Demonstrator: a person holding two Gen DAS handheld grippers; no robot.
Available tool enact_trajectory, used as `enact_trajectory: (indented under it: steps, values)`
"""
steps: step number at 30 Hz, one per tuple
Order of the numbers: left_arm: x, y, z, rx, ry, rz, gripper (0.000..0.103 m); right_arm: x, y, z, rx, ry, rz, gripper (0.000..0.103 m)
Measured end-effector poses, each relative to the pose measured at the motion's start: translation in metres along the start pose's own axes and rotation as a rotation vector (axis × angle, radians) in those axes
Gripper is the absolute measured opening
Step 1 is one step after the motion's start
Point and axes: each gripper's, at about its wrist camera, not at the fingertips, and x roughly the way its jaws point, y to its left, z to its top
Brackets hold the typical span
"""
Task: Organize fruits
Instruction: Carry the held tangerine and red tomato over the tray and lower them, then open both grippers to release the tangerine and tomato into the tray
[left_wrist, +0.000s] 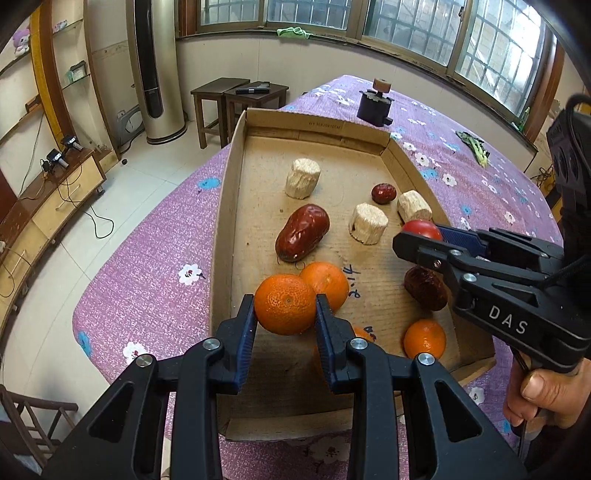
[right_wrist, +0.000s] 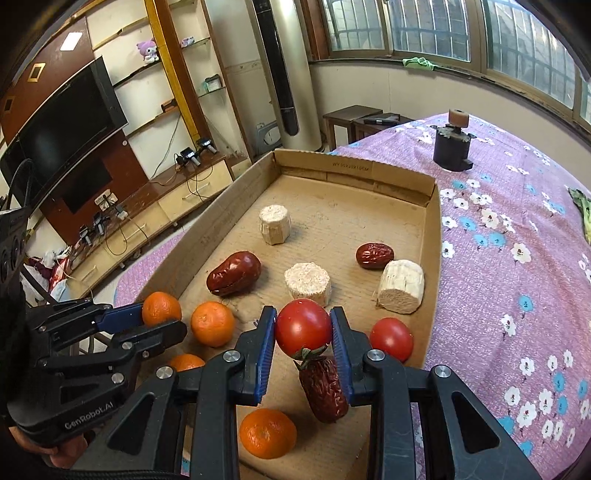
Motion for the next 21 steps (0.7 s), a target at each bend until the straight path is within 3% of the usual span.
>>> enact_trajectory:
  steps: [21]
  values:
    - [0.003,-0.006,-0.002,0.022,-0.002,0.050,0.034,0.022,0.005,0.001,-0.020,0.047,-0.003,0.031]
